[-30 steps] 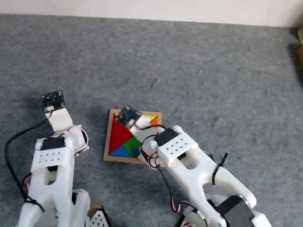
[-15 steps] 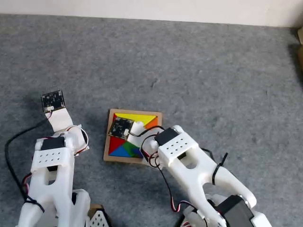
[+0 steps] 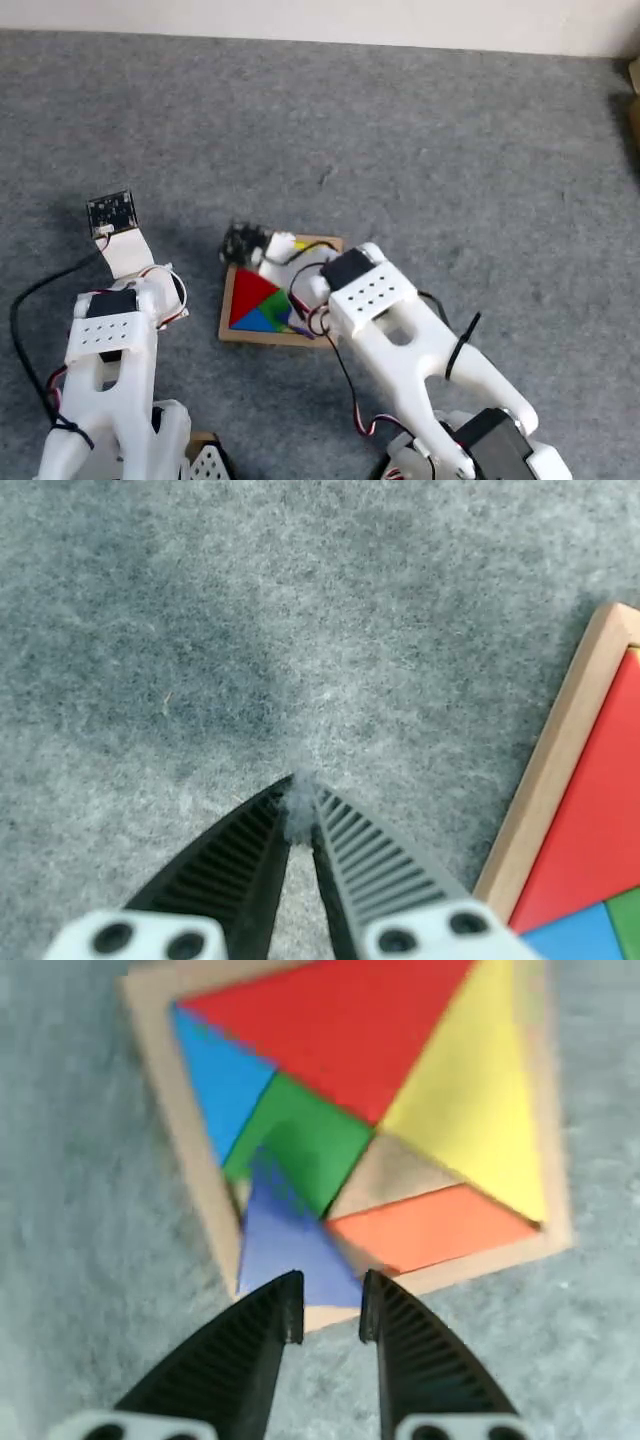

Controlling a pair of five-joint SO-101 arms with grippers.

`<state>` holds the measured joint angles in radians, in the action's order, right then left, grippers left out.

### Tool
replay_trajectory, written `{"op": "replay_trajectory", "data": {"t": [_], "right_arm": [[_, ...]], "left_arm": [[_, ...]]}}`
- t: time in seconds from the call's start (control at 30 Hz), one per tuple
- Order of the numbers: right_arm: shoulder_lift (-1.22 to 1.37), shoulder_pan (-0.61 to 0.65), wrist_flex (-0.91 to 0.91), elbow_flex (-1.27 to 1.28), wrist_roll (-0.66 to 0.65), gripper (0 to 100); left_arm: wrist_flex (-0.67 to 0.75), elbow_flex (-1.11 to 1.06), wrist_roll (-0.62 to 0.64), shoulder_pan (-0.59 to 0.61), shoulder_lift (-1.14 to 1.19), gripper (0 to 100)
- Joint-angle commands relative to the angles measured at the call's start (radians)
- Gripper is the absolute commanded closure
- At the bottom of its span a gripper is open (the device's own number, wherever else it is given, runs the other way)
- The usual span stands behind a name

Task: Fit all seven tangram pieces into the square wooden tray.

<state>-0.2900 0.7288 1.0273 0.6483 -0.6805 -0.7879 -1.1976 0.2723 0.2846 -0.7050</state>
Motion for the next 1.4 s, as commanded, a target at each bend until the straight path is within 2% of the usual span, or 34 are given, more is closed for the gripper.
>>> {"op": "replay_trajectory", "data": {"t": [0.0, 0.07, 0.23, 0.4, 0.7, 0.9, 1.17, 1.37], "right_arm": [[-0.022, 0.008, 0.008, -0.11, 0.155, 89.3], [-0.021, 0.033, 0.001, -0.108, 0.241, 89.3], [-0.008, 0.073, -0.159, -0.062, 0.491, 89.3], [0.051, 0.074, -0.259, -0.035, 0.594, 89.3], [0.148, 0.147, -0.259, -0.025, 0.591, 89.3], [0.148, 0.147, -0.183, -0.033, 0.589, 89.3], [0.154, 0.147, -0.173, -0.012, 0.586, 89.3], [0.151, 0.148, -0.148, 0.012, 0.505, 89.3]], "left_arm": [[0.012, 0.004, -0.011, 0.01, -0.028, 99], [0.012, 0.004, -0.011, 0.01, -0.028, 99], [0.012, 0.004, -0.011, 0.01, -0.028, 99], [0.012, 0.004, -0.011, 0.01, -0.028, 99], [0.012, 0.004, -0.011, 0.01, -0.028, 99], [0.012, 0.004, -0.011, 0.01, -0.028, 99], [0.012, 0.004, -0.011, 0.01, -0.028, 99], [0.012, 0.004, -0.011, 0.01, -0.028, 99]]}}
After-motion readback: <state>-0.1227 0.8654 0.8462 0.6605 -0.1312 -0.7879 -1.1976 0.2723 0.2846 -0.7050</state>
